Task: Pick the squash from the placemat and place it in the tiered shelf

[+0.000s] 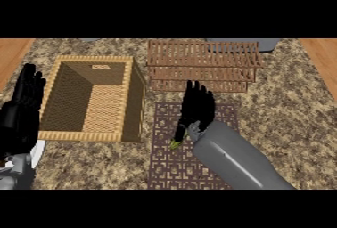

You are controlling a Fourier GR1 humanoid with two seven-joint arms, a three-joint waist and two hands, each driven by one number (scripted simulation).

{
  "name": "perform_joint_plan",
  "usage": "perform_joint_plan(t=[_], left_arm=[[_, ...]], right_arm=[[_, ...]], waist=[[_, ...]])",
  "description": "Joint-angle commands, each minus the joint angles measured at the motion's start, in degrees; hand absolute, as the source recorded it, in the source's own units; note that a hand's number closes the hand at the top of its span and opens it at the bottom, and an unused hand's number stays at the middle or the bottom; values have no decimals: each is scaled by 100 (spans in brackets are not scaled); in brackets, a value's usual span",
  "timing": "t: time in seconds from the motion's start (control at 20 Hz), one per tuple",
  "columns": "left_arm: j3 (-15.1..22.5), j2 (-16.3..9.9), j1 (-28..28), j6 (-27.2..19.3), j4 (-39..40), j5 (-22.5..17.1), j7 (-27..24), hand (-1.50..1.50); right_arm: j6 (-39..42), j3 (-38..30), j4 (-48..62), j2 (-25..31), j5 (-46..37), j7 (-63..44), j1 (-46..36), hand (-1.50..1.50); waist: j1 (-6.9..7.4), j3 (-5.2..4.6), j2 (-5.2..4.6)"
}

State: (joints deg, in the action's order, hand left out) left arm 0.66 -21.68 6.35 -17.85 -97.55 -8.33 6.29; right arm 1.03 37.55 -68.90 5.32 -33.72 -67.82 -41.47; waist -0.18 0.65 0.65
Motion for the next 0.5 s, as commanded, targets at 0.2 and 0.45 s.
perform_joint_plan(t=[0.2,0.45], left_arm=[[206,350,-362,204,203,-68,-84,0],[368,456,-340,136,67,81,176,0]], right_arm=[[218,-276,29,-151,-278,-658,351,-150],[30,-150,24,-258,-587,-388,914,-150]], waist=[[3,-70,-51],[-37,-66,-45]])
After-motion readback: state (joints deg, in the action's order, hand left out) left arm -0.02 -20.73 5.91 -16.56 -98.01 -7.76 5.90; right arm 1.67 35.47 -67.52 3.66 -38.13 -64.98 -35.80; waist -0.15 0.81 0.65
